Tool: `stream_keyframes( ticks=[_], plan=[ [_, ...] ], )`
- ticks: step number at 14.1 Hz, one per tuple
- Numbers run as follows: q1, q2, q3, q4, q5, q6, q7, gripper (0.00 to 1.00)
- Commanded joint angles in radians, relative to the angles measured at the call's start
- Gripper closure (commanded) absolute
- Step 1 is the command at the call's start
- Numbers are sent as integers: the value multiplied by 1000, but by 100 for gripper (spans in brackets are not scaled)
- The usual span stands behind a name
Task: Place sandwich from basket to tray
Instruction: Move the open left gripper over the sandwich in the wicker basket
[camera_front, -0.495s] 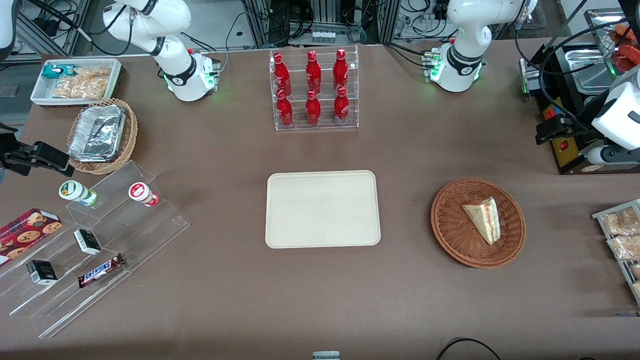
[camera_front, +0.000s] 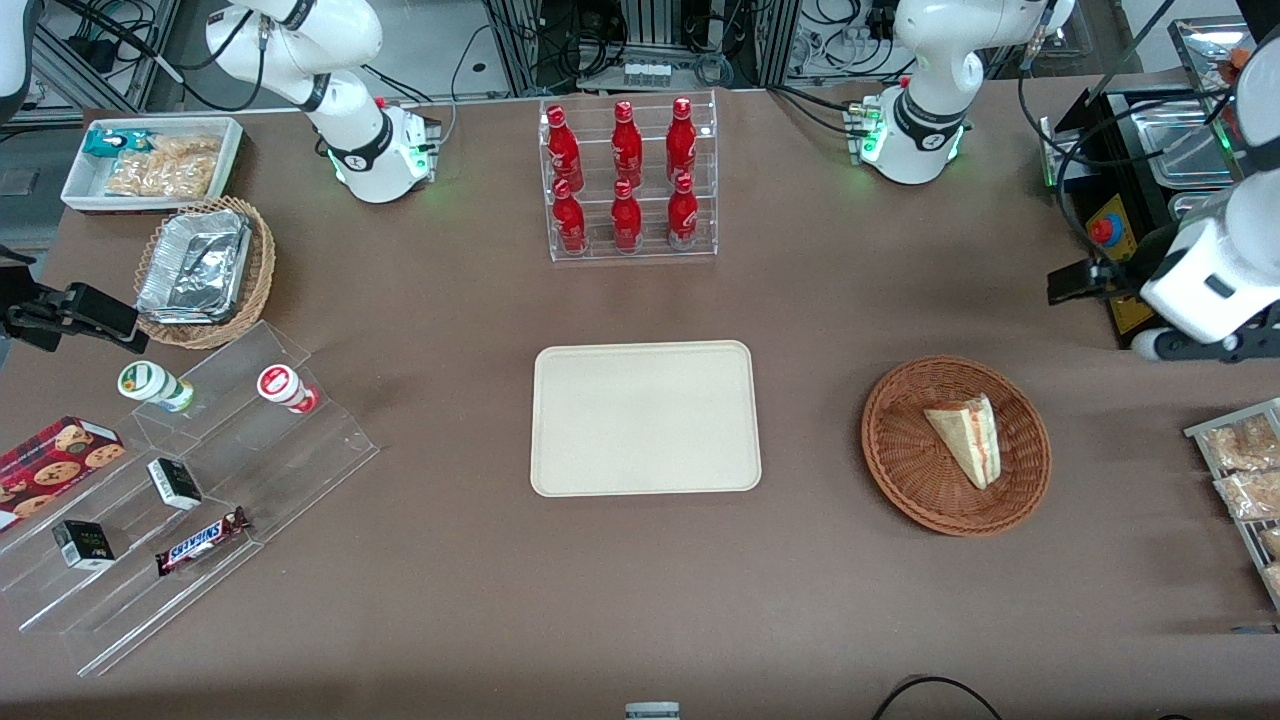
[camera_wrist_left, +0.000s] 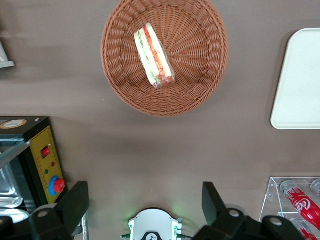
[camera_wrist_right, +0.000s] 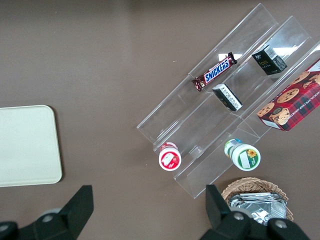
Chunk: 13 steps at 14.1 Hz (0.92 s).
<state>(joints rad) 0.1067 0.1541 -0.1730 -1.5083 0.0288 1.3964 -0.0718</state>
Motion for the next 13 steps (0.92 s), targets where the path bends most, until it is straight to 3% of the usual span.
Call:
stream_keyframes(
  ticks=[1,4,9,13],
  plan=[
    [1,27,-2,-88,14,106,17,0],
    [1,15,0,-332,20,400,4,0],
    [4,33,13,-561,19,779,-152,0],
    [4,68,15,-593,11,860,-309,0]
  ],
)
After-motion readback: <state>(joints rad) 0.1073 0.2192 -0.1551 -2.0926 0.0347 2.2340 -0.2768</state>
